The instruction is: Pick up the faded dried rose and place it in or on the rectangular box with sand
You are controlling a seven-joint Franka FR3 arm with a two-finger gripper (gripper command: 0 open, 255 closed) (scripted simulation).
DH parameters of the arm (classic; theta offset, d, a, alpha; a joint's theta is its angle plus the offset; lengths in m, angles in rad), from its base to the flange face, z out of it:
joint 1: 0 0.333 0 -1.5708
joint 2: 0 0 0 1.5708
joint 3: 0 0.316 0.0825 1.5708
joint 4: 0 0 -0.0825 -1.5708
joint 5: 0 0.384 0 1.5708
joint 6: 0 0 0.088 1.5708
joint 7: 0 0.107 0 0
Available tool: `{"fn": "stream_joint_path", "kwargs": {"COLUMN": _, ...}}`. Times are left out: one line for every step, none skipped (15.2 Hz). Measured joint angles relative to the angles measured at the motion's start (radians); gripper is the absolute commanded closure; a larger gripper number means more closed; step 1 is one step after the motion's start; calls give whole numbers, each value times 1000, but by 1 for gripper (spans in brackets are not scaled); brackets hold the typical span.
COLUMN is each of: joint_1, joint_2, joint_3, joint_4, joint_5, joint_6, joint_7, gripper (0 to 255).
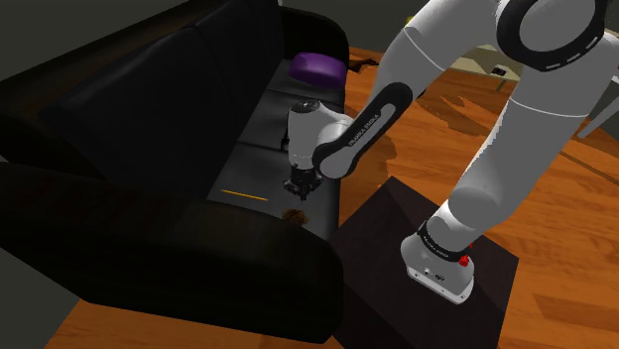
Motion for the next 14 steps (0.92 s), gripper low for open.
{"fn": "stream_joint_path", "kwargs": {"joint_1": 0, "joint_2": 0, "joint_3": 0, "joint_4": 0, "joint_5": 0, "joint_6": 0, "joint_7": 0, "gripper": 0}}
{"fn": "stream_joint_path", "kwargs": {"joint_1": 0, "joint_2": 0, "joint_3": 0, "joint_4": 0, "joint_5": 0, "joint_6": 0, "joint_7": 0, "gripper": 0}}
{"fn": "stream_joint_path", "kwargs": {"joint_1": 18, "joint_2": 7, "joint_3": -1, "joint_4": 9, "joint_5": -18, "joint_6": -8, "joint_7": 27, "gripper": 0}}
{"fn": "stream_joint_path", "kwargs": {"joint_1": 43, "joint_2": 11, "joint_3": 2, "joint_4": 22, "joint_5": -38, "joint_6": -25, "joint_7": 68, "gripper": 0}}
{"fn": "stream_joint_path", "kwargs": {"joint_1": 73, "joint_2": 18, "joint_3": 5, "joint_4": 41, "joint_5": -61, "joint_6": -49, "joint_7": 115, "gripper": 0}}
{"fn": "stream_joint_path", "kwargs": {"joint_1": 103, "joint_2": 26, "joint_3": 6, "joint_4": 54, "joint_5": -88, "joint_6": -69, "joint_7": 163, "gripper": 0}}
{"fn": "stream_joint_path", "kwargs": {"joint_1": 126, "joint_2": 38, "joint_3": 6, "joint_4": 70, "joint_5": -109, "joint_6": -83, "joint_7": 200, "gripper": 0}}
{"fn": "stream_joint_path", "kwargs": {"joint_1": 136, "joint_2": 47, "joint_3": 3, "joint_4": 75, "joint_5": -124, "joint_6": -85, "joint_7": 220, "gripper": 0}}
{"fn": "stream_joint_path", "kwargs": {"joint_1": 146, "joint_2": 62, "joint_3": -4, "joint_4": 81, "joint_5": -142, "joint_6": -81, "joint_7": 239, "gripper": 0}}
{"fn": "stream_joint_path", "kwargs": {"joint_1": 153, "joint_2": 77, "joint_3": -11, "joint_4": 87, "joint_5": -158, "joint_6": -77, "joint_7": 253, "gripper": 0}}
{"fn": "stream_joint_path", "kwargs": {"joint_1": 158, "joint_2": 90, "joint_3": -20, "joint_4": 86, "joint_5": -176, "joint_6": -66, "joint_7": 266, "gripper": 0}}
{"fn": "stream_joint_path", "kwargs": {"joint_1": 162, "joint_2": 103, "joint_3": -29, "joint_4": 87, "joint_5": -191, "joint_6": -56, "joint_7": 277, "gripper": 0}}
{"fn": "stream_joint_path", "kwargs": {"joint_1": 165, "joint_2": 113, "joint_3": -39, "joint_4": 83, "joint_5": -207, "joint_6": -44, "joint_7": 286, "gripper": 0}}
{"fn": "stream_joint_path", "kwargs": {"joint_1": 175, "joint_2": 135, "joint_3": -51, "joint_4": 89, "joint_5": -229, "joint_6": -33, "joint_7": 304, "gripper": 0}}
